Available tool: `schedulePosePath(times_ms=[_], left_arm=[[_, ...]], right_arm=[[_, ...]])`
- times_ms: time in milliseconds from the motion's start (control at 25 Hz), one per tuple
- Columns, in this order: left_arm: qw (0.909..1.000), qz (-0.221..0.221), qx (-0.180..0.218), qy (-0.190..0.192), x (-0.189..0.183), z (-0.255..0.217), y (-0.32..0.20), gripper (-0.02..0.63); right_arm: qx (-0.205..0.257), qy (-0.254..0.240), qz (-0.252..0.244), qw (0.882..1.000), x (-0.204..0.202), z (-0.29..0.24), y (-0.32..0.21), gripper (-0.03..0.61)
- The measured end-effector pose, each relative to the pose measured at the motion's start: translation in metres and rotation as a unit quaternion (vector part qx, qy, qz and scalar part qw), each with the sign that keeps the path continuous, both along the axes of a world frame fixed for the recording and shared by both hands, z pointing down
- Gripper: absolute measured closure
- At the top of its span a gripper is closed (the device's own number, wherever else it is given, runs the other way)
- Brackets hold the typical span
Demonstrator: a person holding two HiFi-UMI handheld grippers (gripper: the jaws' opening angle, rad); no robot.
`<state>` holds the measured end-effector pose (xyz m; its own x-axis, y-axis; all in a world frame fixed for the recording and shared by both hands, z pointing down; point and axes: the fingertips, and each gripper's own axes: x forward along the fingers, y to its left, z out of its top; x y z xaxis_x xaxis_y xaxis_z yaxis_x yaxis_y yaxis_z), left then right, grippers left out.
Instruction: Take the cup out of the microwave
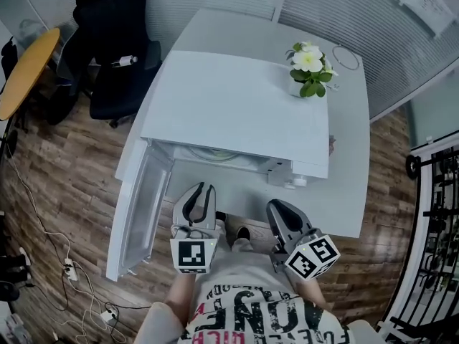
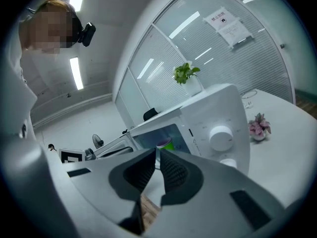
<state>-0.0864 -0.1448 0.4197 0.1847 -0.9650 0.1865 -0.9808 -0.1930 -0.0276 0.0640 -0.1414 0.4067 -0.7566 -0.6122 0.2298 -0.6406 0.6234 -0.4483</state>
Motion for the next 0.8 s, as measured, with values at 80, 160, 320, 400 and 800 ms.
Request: schedulePosePath(times_ms=[80, 160, 320, 400, 800], left_arm=[[0.9999, 0.015, 0.001, -0.002, -0.007, -0.001, -0.012, 0.551], [0.9995, 0.032, 0.002, -0.004, -0.013, -0.002, -0.022, 0.551], [0.9976, 0.069, -0.002, -0.008, -0.021, -0.001, -0.040, 0.551], [0.9960, 0.089, -0.002, -0.013, -0.023, 0.002, -0.045, 0.551], [0.9937, 0.108, -0.031, -0.004, -0.033, 0.017, -0.048, 0.551]], right_arm=[[-0.002, -0.001, 0.009, 1.000, -0.011, 0.001, -0.008, 0.554], [-0.002, -0.004, 0.019, 1.000, -0.022, 0.001, -0.017, 0.554], [0.003, -0.010, 0.037, 0.999, -0.046, 0.002, -0.033, 0.554], [-0.001, -0.013, 0.047, 0.999, -0.055, 0.006, -0.037, 0.554], [-0.020, -0.016, 0.073, 0.997, -0.065, 0.018, -0.044, 0.554]])
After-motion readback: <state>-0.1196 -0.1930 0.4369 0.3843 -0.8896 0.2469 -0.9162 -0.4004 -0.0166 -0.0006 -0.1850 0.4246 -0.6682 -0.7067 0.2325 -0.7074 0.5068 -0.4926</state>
